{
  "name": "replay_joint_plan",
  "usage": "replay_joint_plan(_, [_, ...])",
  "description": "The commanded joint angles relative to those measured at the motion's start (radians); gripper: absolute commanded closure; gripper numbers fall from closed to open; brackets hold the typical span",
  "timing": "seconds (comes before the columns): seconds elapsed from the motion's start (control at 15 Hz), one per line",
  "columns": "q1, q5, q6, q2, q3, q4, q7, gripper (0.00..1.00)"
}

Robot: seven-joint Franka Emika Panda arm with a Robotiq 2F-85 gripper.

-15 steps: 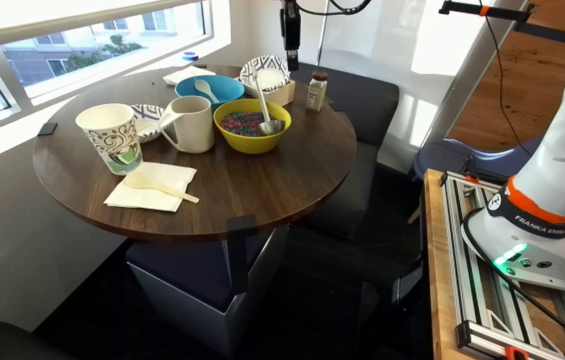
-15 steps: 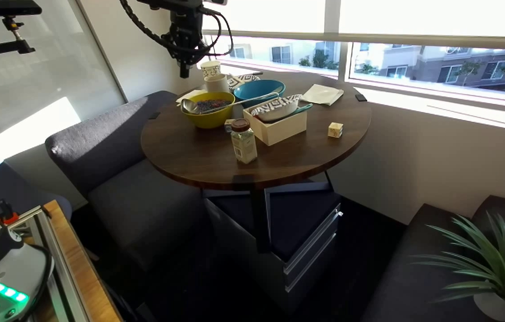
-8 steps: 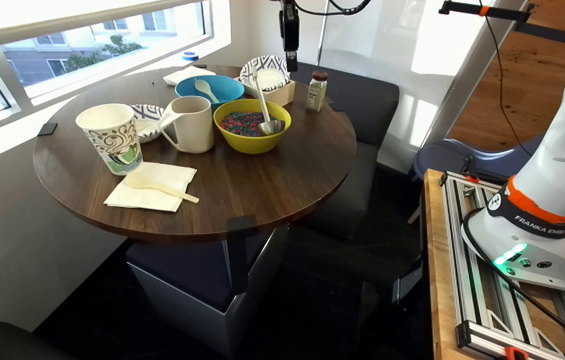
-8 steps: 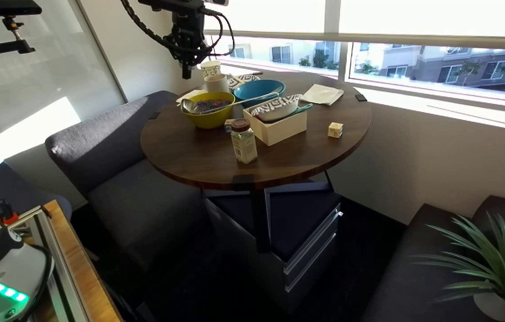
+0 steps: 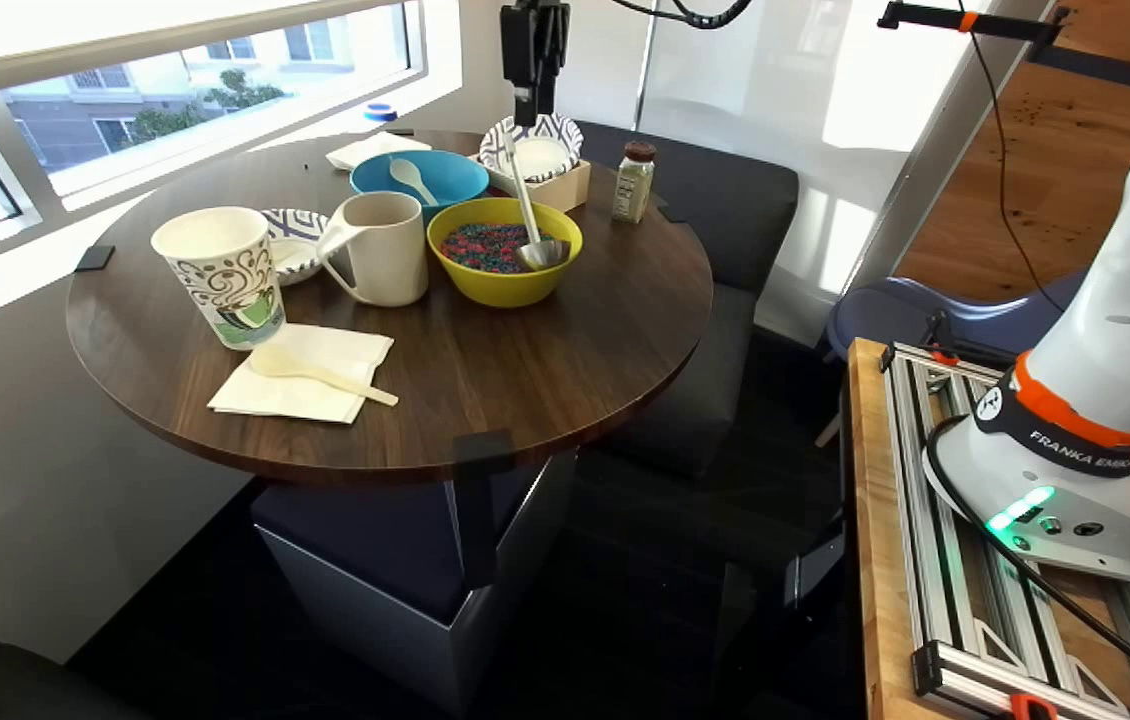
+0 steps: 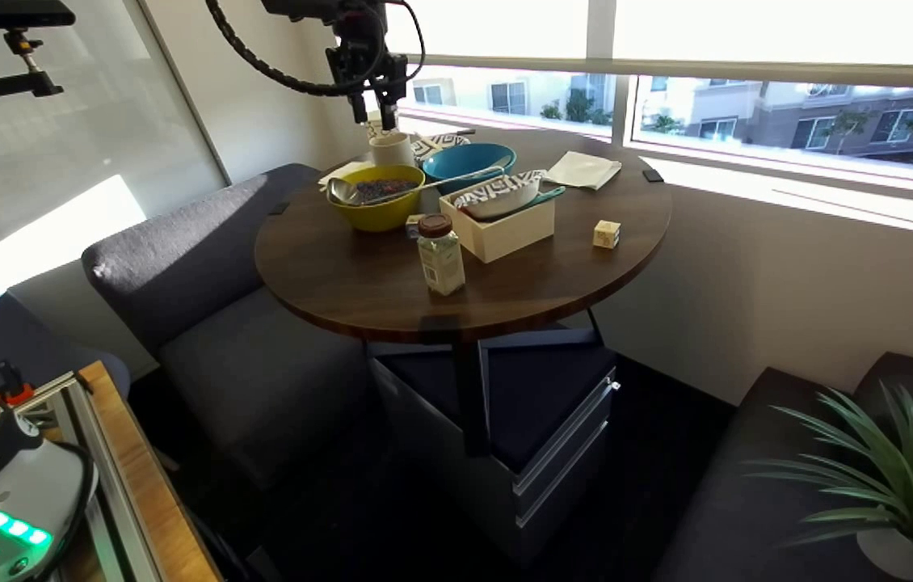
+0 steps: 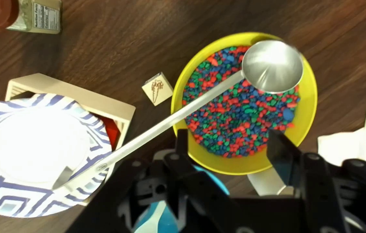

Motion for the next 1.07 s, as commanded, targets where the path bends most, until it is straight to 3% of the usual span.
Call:
replay_joint_plan(0.0, [0.001,0.008,0.150,-0.028,-0.006,-0.078,0.166,0.04])
replay_joint_plan(0.47, [-0.100,0.268,0.277,-0.021,-0.066,-0.190,0.183,0.00])
replay_joint_plan(0.67, [-0.145,0.445,0.258,-0.011,-0.077,-0.222,0.125,0.00])
replay_joint_plan(0.73, [-0.157,0.492,0.204,0.000,-0.079,-0.212,0.118,0.00])
replay_joint_plan(0.8, [-0.139,0.407,0.238,0.001,-0.083,-0.193,0.140,0.00])
replay_joint_plan(1.0, [-0.152,0.463,0.220,0.005,-0.085,-0.203,0.126,0.00])
